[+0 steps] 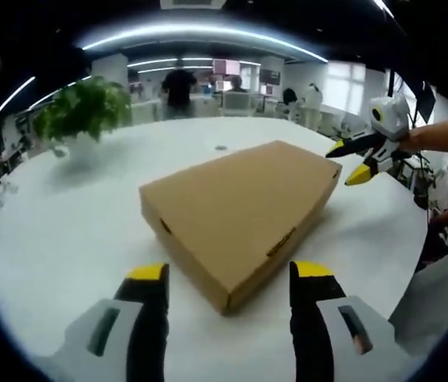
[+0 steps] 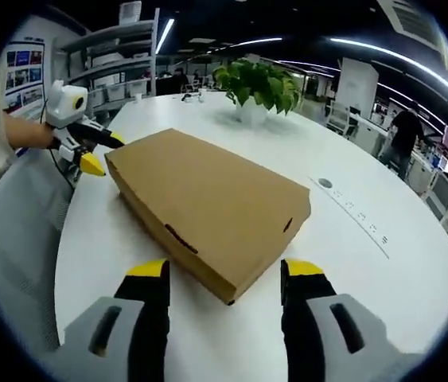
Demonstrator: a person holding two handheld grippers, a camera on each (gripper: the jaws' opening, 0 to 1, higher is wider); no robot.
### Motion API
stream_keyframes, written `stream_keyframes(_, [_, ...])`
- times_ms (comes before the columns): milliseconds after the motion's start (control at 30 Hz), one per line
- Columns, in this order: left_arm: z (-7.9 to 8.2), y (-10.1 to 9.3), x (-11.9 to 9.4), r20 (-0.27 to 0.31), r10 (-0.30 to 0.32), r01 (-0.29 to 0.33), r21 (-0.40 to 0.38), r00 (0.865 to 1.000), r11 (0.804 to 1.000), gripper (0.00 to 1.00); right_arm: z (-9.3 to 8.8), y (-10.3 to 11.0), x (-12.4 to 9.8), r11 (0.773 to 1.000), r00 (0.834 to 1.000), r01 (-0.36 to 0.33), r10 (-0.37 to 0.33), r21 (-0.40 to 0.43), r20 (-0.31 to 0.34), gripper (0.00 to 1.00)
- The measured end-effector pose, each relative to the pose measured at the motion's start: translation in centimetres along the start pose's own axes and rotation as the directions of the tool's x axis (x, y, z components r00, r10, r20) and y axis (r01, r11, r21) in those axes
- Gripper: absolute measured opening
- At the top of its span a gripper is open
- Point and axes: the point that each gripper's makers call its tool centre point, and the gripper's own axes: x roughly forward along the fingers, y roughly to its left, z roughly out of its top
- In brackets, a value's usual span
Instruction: Operate the shoe box by opening the lid, removing the specified soft item, and placing it in the target area until the item is outside and the box remains undamaged.
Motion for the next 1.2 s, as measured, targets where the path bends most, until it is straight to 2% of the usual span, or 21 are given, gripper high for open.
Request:
stream_keyframes(67, [0.0,0.0,0.2,0.000,0.002,-0.002,-0.002,1.000,1.000,0.59,0.0,0.2,0.2,1.000,1.000,-0.005,0.005,0.002,0.004,0.43])
stream_keyframes(200, [0.1,-0.2,0.5,0.003,0.001,-0.001,-0.016,1.000,1.000,0.57,0.0,0.2,0.7,1.000,1.000,-0.008,0.008,0.011,0.002,0.45])
stream_keyframes(300, [0.2,-0.3,0.7,0.007,-0.001,0.001,-0.022,1.000,1.000,0.54,0.0,-0.2,0.7,1.000,1.000,0.002,-0.002,0.029,0.005,0.41])
stream_keyframes(1000, [0.0,-0.2,1.1,-0.017,-0.022,0.022,-0.019,1.000,1.000,0.50,-0.3,0.0,0.9,0.993,0.999,0.038,-0.040,0.107,0.014,0.41])
stream_keyframes(1200, [0.1,0.5,1.1,-0.033,-0.040,0.040,-0.003,0.999,0.999,0.50,-0.2,0.7,0.9,0.990,0.999,0.049,-0.052,0.129,0.017,0.40])
